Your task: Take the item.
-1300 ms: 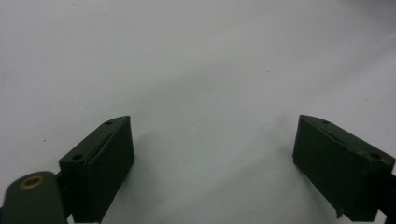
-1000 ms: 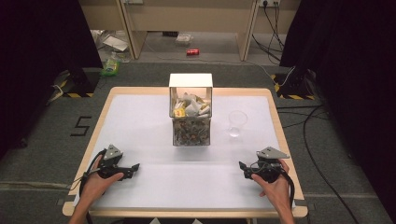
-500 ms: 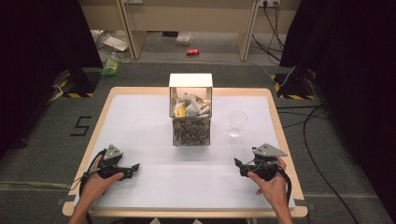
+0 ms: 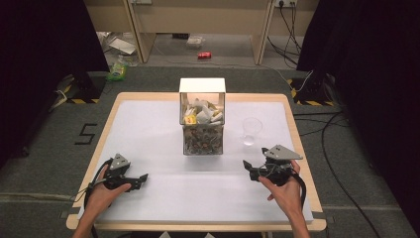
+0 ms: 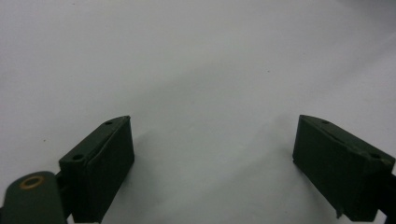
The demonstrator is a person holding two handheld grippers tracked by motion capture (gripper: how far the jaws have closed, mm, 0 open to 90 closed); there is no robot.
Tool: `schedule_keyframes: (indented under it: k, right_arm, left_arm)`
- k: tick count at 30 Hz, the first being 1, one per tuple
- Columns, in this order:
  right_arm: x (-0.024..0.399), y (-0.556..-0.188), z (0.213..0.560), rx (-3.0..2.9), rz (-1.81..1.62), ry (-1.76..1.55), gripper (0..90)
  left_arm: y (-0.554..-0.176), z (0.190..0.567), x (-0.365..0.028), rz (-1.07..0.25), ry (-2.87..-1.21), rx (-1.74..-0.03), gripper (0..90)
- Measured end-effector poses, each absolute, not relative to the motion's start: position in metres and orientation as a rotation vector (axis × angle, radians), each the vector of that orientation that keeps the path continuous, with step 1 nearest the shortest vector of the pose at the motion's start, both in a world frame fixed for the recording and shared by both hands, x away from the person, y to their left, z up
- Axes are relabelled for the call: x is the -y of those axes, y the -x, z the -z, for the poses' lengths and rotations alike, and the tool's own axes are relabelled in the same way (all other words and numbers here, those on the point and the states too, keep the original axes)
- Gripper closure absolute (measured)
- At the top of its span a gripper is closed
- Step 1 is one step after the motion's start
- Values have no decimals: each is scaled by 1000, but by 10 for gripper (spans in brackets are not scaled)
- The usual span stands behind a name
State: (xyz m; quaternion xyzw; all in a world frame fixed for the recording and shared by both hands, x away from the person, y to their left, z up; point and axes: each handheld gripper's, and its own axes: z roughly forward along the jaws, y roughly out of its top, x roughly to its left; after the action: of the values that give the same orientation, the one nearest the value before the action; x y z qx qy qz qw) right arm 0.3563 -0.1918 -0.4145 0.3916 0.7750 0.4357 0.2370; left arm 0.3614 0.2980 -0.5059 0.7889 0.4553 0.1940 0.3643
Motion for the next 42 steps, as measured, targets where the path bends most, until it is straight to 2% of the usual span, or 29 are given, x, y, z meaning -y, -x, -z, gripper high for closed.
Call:
schedule_keyframes:
  k: [42]
  right_arm:
    - [165,-372,355,-2041,-1293,-987,243]
  left_arm:
    - [-362,506,-298,-498,-2027,-1171,116]
